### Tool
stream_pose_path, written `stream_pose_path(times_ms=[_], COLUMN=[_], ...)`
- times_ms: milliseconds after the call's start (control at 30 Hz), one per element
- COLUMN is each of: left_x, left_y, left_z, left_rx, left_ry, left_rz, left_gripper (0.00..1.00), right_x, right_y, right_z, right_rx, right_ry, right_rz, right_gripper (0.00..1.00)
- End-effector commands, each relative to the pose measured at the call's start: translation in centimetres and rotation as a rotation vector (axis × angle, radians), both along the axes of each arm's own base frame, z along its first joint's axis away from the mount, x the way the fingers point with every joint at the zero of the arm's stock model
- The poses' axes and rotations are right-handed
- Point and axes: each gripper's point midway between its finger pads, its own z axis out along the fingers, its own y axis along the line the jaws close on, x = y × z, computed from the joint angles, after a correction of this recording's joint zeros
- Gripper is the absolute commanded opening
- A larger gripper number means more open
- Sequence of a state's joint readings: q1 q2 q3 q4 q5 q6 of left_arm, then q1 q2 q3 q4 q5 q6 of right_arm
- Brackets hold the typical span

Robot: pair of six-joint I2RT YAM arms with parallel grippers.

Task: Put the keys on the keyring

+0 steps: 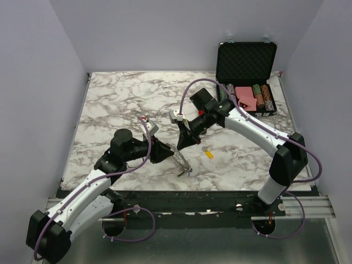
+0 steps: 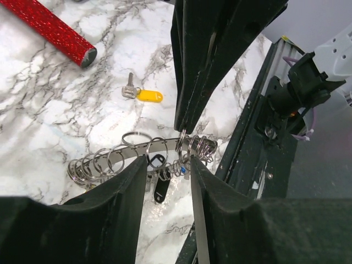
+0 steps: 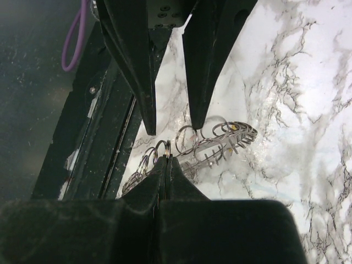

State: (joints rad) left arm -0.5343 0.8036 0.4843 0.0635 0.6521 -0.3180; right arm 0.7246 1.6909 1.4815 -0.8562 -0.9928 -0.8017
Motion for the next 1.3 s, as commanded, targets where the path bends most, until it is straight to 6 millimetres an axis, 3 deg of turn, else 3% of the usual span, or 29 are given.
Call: stream_pose_path(times_ms=[0, 267, 533, 800, 1267], left_x=[1.1, 0.5, 0.8, 0.5, 1.1], left_y=[0.5, 0.8, 2.1, 1.9, 3.5], left_z=[1.8, 2.6, 4.3, 3.5, 4.8], left_rx=[-0.014, -0.03, -0.085, -0.053, -0.073], left_ry=[-0.077, -0.131, -0.232, -0.249, -0.285], left_rz=[0.068, 0.055, 0.149, 0.111, 0.229], left_gripper=[0.47, 0.49, 0.93, 0.92, 0.94], right_x=[0.1, 0.1, 0.0, -0.1, -0.2], right_y=[0.6, 0.6, 0.6, 0.5, 0.3], right_z=[0.8, 0.8, 1.0, 1.2, 1.2], right_rx=[0.028, 0.028, 0.03, 0.035, 0.034], right_ry=[0.0, 0.002, -0.001, -0.005, -0.014], right_rz=[0.009, 0.011, 0.014, 0.018, 0.022], right_gripper=[0.0, 0.0, 0.0, 0.0, 0.0])
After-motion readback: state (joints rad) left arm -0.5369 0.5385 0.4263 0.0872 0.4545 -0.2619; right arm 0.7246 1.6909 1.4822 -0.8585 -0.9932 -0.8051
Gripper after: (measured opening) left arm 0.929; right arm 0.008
